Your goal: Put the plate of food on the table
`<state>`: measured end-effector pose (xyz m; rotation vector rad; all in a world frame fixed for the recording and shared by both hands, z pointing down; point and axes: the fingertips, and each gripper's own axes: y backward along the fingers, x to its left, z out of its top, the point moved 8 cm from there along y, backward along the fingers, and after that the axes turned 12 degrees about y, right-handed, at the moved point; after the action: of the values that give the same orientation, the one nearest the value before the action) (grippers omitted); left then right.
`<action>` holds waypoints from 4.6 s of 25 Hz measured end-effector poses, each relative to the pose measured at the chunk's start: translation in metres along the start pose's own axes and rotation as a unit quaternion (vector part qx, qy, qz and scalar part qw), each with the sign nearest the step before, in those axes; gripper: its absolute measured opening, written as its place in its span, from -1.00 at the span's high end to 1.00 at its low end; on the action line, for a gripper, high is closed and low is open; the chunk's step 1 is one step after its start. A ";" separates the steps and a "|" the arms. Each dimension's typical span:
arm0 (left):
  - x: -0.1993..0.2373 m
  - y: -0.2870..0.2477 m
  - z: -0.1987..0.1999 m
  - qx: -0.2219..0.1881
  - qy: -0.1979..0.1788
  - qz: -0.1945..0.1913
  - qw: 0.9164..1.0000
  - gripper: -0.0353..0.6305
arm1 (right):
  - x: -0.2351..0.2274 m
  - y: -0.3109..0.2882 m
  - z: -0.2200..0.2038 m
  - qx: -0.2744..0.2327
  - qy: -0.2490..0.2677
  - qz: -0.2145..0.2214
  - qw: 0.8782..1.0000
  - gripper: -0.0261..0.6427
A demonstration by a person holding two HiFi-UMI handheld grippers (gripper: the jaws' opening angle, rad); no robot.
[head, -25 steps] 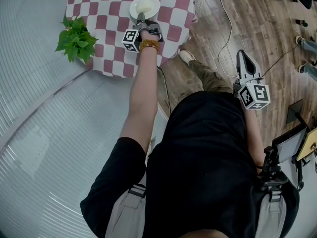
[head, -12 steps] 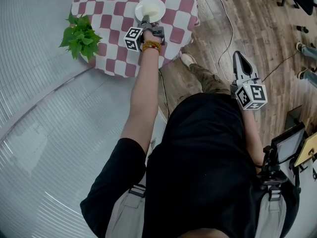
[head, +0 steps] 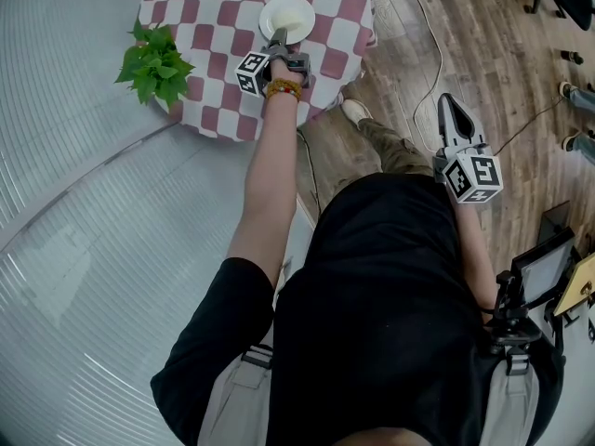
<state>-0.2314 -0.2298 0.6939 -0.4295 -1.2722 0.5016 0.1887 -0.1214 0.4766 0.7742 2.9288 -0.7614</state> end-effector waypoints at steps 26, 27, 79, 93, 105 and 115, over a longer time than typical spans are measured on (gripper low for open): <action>0.067 0.096 -0.009 -0.036 0.032 0.015 0.999 0.27 | 0.015 -0.001 -0.003 -0.021 -0.004 0.053 0.998 0.89; 0.071 0.102 -0.010 -0.037 0.032 0.016 0.999 0.27 | 0.016 -0.001 -0.003 -0.020 -0.002 0.054 0.998 0.89; 0.002 0.583 -0.138 -0.085 -0.591 -0.324 0.734 0.87 | 0.265 0.221 0.075 -0.245 0.265 0.279 0.890 0.89; 0.044 0.595 -0.164 -0.130 -0.691 -0.308 0.641 0.88 | 0.283 0.246 0.014 -0.228 0.391 0.282 0.846 0.89; 0.091 0.568 -0.164 -0.080 -0.691 -0.271 0.665 0.88 | 0.268 0.223 -0.029 -0.163 0.376 0.288 0.865 0.89; 0.101 0.548 -0.175 -0.052 -0.695 -0.276 0.662 0.88 | 0.266 0.225 -0.054 -0.142 0.362 0.307 0.869 0.89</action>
<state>-0.1039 0.2710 0.4210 0.4333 -2.8087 0.1447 0.0667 0.1964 0.3857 2.1714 2.8569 0.0509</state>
